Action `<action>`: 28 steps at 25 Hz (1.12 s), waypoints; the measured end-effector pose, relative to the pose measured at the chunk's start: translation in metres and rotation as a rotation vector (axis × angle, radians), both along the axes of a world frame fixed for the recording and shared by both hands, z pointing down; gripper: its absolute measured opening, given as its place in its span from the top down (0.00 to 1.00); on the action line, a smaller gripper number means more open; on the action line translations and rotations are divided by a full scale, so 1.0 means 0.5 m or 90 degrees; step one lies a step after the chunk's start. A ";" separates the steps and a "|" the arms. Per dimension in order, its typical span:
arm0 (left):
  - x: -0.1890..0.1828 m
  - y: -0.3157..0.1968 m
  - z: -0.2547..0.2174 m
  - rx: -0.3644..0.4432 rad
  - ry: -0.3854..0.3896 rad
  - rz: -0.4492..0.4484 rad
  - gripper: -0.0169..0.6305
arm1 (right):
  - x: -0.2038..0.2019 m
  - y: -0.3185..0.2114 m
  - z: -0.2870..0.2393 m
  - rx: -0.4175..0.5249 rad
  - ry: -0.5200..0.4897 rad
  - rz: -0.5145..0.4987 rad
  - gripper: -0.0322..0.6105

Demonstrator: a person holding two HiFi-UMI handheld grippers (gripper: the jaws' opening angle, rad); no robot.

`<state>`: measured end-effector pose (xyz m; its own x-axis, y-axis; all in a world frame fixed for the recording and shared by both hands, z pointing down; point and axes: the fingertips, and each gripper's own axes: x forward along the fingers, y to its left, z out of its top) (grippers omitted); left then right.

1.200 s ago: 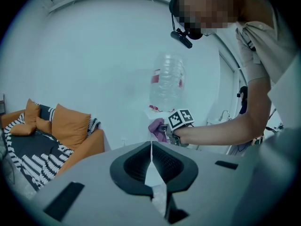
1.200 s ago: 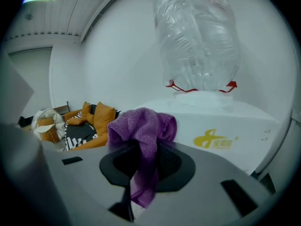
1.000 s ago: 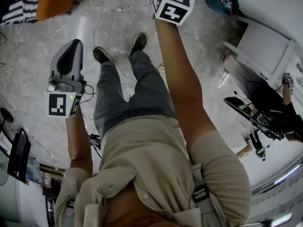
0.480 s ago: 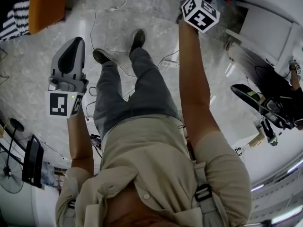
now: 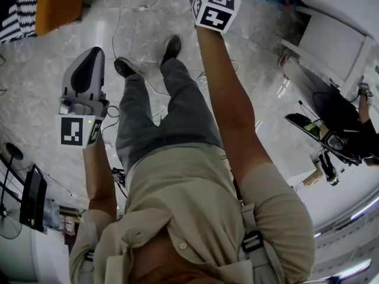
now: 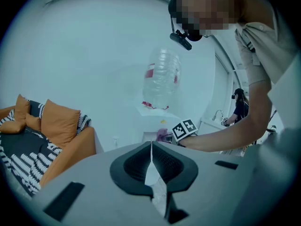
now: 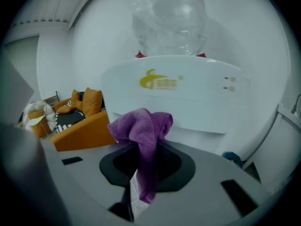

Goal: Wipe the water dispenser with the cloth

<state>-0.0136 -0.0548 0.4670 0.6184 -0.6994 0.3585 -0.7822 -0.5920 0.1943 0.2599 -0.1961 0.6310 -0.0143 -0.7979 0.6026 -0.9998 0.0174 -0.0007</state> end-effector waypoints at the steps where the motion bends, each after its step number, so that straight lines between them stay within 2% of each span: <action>1: -0.014 0.004 0.001 -0.002 -0.001 -0.005 0.94 | -0.040 -0.006 0.000 0.001 -0.003 -0.018 0.82; 4: -0.051 0.016 0.006 -0.008 -0.004 -0.021 0.94 | -0.121 -0.017 0.009 -0.003 -0.013 -0.043 0.82; 9: -0.094 0.016 0.016 -0.012 -0.005 -0.041 0.94 | -0.195 -0.020 0.049 -0.027 -0.037 -0.088 0.82; 12: -0.092 0.012 0.024 -0.014 -0.005 -0.041 0.94 | -0.135 -0.017 0.085 -0.046 -0.037 -0.037 0.82; 16: -0.077 0.003 0.029 -0.018 -0.005 -0.029 0.94 | -0.017 0.005 0.109 -0.064 -0.019 0.029 0.82; 20: -0.036 -0.015 0.030 -0.017 -0.002 -0.007 0.94 | 0.115 0.037 0.114 -0.064 -0.036 0.105 0.80; 23: 0.001 -0.023 0.035 -0.017 -0.004 0.013 0.94 | 0.139 0.050 0.115 -0.057 -0.030 0.106 0.81; 28: 0.043 -0.030 0.032 -0.013 0.005 0.030 0.94 | 0.224 0.090 0.134 -0.066 -0.053 0.201 0.82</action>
